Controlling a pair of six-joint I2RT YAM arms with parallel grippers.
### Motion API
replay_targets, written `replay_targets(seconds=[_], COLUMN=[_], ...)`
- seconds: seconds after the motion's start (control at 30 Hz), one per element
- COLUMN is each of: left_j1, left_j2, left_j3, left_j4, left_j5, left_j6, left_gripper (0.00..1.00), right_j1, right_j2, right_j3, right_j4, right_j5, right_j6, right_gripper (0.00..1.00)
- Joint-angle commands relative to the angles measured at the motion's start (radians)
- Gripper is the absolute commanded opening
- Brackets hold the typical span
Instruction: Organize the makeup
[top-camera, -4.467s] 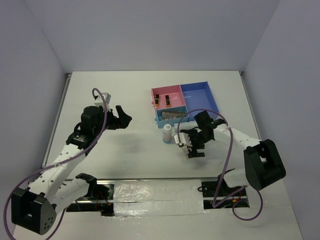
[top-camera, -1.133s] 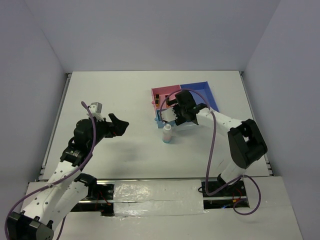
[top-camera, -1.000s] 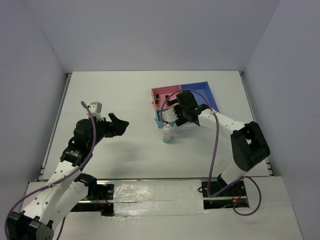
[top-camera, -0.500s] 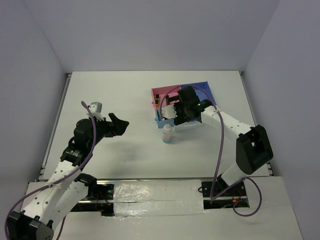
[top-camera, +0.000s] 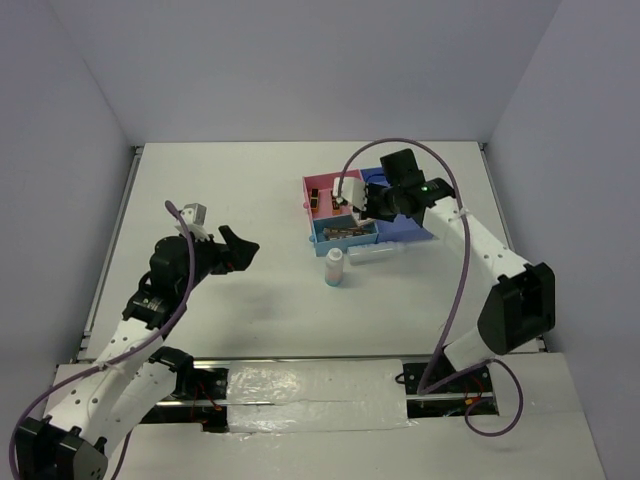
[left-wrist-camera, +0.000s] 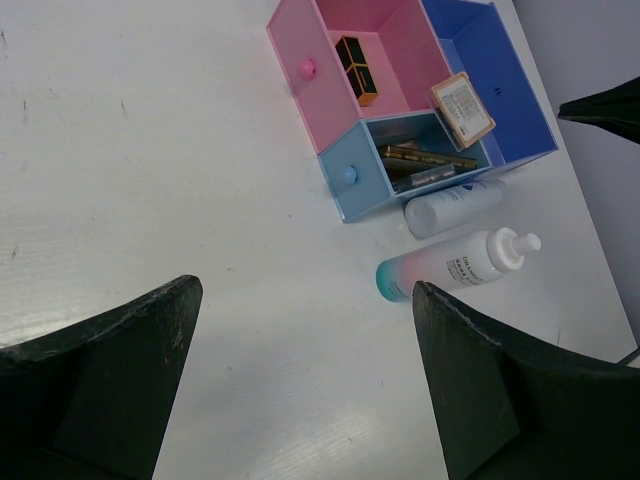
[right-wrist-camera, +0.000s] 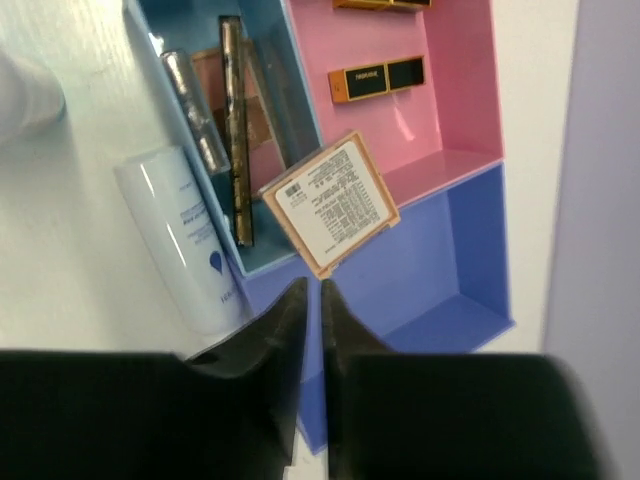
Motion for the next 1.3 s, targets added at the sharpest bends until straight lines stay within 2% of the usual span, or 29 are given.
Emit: replay_targets(seconds=[0.0,0.1,0.17,0.23,0.27,0.37,0.47,0.57,0.8,1.27], left_j1=[0.005,0.007,0.005,0.005,0.007,0.007,0.005,0.007,0.005,0.007], left_j2=[0.007,0.012,0.012,0.010,0.012,0.016,0.022,0.030,0.048,0.097], left_j3=[0.029,0.039,0.042,0.042,0.042,0.042,0.046,0.054,0.065,0.114], left_j4=[0.053,0.044,0.041,0.038,0.040,0.041,0.041,0.036,0.035,0.000], left_j5=[0.020,0.018,0.015,0.012,0.012,0.015,0.018,0.017,0.023,0.026], left_j6=[-0.014,-0.010,-0.008,-0.010,-0.010,-0.013,-0.013,-0.010,-0.014,-0.011], left_gripper=[0.99,0.99,0.99,0.99,0.99,0.99,0.99,0.99,0.99,0.99], right_j1=[-0.053,-0.090,-0.137,-0.195,-0.211,-0.272,-0.317,-0.335,-0.357,-0.357], right_j2=[0.077,0.149,0.213,0.265,0.320,0.391,0.453,0.480,0.548,0.672], right_j3=[0.077,0.131,0.195,0.289,0.323,0.424,0.466,0.452,0.440,0.483], right_j4=[-0.056,-0.044,-0.054,-0.108,-0.132,-0.195,-0.202,-0.189,-0.180,-0.162], right_j5=[-0.093,-0.112,-0.139,-0.217,-0.248,-0.345,-0.405,-0.454,-0.554,-0.603], right_j6=[0.181,0.250,0.331,0.418,0.446,0.558,0.658,0.718,0.781,0.807], right_gripper=[0.07,0.00,0.01,0.26,0.46,0.68,0.75,0.79,0.80,0.70])
